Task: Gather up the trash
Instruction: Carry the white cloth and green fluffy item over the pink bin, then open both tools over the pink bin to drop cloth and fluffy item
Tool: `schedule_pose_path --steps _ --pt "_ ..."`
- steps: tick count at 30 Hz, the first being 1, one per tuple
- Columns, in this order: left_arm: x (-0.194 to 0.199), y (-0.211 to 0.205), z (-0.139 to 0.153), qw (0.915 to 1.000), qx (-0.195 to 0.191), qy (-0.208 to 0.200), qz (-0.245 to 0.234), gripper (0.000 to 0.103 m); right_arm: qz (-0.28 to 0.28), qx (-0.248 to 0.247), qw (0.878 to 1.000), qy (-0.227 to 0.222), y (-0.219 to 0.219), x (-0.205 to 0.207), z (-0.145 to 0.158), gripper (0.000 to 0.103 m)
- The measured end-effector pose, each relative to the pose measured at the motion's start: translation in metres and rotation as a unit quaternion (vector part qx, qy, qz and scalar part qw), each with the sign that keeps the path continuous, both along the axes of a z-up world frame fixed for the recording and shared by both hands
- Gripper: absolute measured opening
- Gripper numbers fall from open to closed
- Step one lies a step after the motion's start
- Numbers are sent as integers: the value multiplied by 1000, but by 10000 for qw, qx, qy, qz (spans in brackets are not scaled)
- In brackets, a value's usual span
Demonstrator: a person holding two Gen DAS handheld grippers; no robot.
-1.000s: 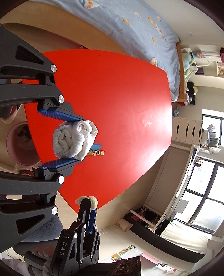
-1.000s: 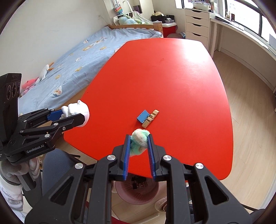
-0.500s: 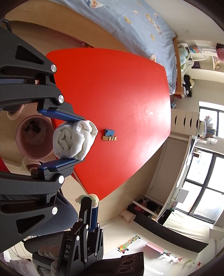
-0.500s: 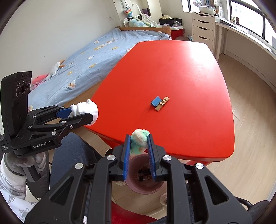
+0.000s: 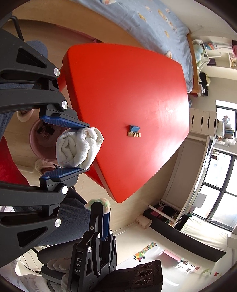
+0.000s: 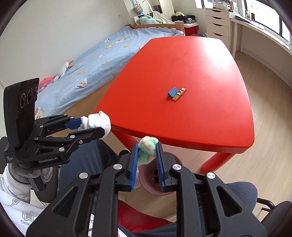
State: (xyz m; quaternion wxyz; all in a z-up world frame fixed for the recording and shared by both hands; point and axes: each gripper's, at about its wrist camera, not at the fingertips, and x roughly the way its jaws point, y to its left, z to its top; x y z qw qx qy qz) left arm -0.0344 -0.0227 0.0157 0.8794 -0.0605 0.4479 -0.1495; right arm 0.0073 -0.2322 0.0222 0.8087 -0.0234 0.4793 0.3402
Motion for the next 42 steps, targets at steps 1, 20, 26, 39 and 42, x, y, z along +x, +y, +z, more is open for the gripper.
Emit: schedule_pose_path --steps 1,20,26,39,42 --pt "-1 -1 0 10000 -7 10 -22 39 13 1 10000 6 1 -2 0 19" --pt "0 0 -3 9998 -99 92 -123 39 69 16 9999 95 1 -1 -5 19" --pt "0 -1 -5 9997 -120 143 -139 39 66 27 9999 134 0 1 -7 20" --pt "3 15 -7 9995 -148 123 256 90 -246 9 9996 98 -10 7 -11 89" --pt "4 21 -9 9988 -193 166 422 94 -297 14 9995 103 -12 8 -12 95"
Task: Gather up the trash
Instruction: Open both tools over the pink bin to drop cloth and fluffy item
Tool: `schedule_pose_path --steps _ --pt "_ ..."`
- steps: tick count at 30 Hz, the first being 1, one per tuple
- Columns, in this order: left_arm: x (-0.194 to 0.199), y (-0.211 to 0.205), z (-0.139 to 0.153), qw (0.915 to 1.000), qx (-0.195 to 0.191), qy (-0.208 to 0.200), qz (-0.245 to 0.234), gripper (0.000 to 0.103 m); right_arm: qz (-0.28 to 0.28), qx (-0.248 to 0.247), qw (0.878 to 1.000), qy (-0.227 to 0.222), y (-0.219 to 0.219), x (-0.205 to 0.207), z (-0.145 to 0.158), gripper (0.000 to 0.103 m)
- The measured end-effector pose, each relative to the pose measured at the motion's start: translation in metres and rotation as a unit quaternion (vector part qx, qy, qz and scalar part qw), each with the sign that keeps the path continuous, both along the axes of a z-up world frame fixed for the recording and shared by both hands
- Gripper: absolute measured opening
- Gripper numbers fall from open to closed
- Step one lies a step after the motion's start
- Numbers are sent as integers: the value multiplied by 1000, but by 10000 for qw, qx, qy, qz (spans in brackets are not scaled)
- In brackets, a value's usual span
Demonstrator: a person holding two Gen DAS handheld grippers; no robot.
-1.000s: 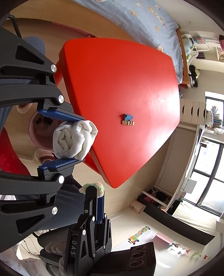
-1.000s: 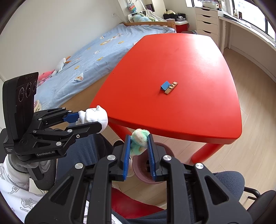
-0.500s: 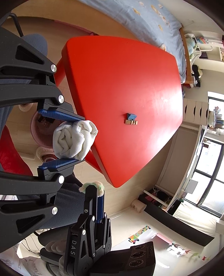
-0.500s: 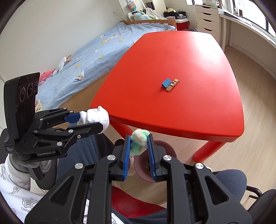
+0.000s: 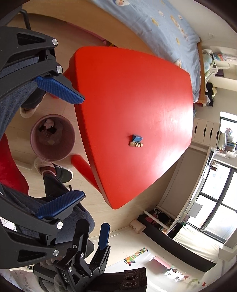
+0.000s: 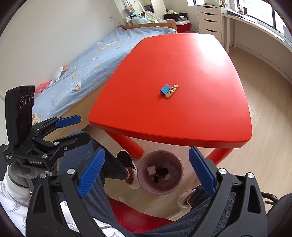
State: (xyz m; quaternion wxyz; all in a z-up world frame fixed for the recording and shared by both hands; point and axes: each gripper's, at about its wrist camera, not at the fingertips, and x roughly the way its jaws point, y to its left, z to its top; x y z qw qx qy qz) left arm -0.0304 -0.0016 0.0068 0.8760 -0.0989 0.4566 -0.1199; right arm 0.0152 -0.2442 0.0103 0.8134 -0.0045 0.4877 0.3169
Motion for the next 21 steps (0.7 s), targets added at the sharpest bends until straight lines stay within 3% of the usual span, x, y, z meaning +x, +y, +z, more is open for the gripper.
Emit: schedule_pose_path --steps 21 --pt "6 8 -7 9996 -134 219 85 95 -61 61 9997 210 0 3 -4 99"
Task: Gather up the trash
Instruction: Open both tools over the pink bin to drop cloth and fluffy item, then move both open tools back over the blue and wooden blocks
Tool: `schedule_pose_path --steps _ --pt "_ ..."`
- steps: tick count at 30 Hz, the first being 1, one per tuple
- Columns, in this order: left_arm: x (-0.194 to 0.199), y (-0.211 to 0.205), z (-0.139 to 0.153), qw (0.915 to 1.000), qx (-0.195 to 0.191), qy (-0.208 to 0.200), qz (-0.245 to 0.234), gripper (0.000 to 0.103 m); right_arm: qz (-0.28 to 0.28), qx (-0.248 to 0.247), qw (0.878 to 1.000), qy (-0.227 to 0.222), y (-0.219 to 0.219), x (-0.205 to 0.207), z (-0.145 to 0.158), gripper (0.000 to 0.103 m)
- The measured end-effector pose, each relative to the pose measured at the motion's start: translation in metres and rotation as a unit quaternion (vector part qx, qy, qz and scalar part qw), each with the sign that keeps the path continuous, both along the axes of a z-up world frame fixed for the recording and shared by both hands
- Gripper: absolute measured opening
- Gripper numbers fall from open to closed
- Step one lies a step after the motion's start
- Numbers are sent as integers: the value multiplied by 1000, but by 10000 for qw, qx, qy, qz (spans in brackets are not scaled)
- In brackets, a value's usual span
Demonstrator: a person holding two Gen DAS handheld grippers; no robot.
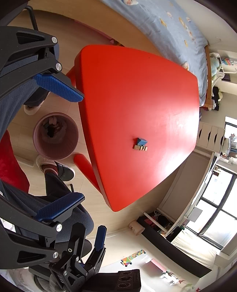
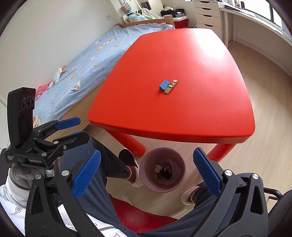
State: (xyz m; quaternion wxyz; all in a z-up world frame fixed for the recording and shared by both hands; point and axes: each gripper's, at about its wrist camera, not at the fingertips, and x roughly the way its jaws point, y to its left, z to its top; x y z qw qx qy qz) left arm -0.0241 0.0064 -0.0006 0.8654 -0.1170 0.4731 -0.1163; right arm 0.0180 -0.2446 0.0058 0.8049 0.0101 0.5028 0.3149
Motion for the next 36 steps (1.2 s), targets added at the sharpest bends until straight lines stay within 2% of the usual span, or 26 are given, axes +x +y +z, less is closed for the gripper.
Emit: schedule_pose_path --steps 21,36 --pt "17 9 2 9999 -64 35 95 95 -69 58 10000 10 1 15 -3 99" --pt "42 18 4 9999 -8 9 147 95 -135 -35 9999 -44 9 42 -2 99"
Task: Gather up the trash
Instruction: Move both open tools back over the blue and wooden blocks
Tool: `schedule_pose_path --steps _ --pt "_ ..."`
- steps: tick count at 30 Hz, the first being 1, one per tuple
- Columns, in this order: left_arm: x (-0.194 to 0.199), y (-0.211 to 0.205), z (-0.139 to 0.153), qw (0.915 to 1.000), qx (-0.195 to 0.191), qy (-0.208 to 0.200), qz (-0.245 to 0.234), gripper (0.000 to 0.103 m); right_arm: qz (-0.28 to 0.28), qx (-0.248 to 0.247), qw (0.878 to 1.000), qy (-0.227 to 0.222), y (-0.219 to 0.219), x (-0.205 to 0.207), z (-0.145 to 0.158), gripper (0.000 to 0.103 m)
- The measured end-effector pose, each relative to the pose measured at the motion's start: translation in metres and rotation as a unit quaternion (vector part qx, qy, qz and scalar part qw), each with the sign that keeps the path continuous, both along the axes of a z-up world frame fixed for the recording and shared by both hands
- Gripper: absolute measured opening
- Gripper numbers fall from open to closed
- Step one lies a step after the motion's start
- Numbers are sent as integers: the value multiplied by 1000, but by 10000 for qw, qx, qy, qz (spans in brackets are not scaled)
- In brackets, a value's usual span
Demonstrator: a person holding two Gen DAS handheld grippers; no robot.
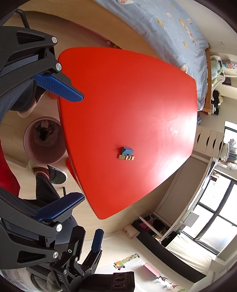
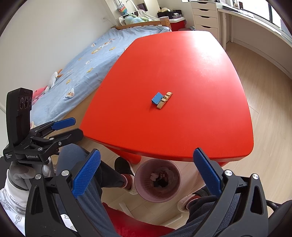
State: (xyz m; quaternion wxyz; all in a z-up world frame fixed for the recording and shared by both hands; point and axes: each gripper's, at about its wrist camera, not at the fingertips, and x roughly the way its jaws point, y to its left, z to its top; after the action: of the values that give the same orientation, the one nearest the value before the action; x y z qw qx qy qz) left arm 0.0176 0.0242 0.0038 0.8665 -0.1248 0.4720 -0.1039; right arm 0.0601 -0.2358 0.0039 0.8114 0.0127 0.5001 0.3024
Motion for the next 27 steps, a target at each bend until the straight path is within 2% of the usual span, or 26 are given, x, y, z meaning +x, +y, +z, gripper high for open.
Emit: schedule_pose_path --steps 15,27 --pt "27 -4 -3 9997 187 -36 -134 95 -247 27 9996 100 5 40 2 99" --pt "45 -7 -10 9990 368 -42 -258 95 -845 23 9950 523 10 101 -4 99"
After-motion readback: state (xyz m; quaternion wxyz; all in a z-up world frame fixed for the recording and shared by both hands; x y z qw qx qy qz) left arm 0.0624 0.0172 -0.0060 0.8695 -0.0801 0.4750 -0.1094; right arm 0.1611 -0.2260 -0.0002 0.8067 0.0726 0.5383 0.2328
